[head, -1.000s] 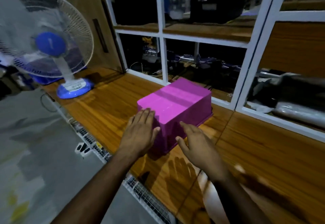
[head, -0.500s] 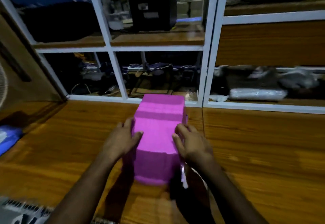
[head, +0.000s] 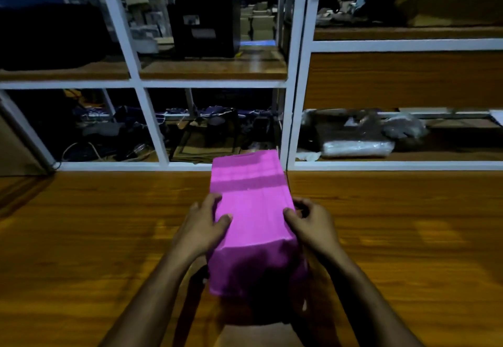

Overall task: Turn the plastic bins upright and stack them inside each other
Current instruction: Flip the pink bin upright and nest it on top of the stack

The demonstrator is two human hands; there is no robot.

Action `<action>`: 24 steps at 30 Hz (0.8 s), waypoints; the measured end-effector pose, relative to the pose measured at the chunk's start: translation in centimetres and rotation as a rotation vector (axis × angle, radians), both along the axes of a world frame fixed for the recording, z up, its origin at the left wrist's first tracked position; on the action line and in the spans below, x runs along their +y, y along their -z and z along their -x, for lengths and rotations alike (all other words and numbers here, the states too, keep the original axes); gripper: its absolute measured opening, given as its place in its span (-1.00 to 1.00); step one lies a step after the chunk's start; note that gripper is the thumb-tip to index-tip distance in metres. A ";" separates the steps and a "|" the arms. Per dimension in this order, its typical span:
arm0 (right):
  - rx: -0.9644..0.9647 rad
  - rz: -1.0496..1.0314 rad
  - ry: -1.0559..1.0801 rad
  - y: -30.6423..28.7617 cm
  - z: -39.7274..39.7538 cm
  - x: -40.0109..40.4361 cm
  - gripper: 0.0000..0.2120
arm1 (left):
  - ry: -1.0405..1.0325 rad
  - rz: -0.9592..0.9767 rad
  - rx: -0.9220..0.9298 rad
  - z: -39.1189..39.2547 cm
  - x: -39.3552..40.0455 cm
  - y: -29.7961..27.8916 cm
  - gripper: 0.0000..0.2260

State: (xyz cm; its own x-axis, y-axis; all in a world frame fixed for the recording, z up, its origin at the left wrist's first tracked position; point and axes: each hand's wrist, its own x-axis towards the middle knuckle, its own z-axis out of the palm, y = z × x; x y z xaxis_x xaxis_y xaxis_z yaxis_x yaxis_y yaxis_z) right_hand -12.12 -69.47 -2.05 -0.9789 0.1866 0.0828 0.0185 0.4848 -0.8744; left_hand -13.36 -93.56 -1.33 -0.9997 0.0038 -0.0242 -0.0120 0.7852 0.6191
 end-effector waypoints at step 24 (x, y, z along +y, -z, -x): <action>-0.016 0.177 0.056 -5.3 0.0 1.6 -0.69 | -0.100 -0.867 -0.075 -1.9 4.3 -2.7 -0.65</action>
State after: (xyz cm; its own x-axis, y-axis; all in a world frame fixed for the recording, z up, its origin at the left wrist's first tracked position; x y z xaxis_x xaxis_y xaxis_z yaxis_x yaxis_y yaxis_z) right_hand -12.11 -67.85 3.23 -0.9676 0.2508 0.0286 0.0554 0.3214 -0.9453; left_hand -11.44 -89.23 1.33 -0.9922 -0.0366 -0.1191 -0.1202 0.0312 0.9923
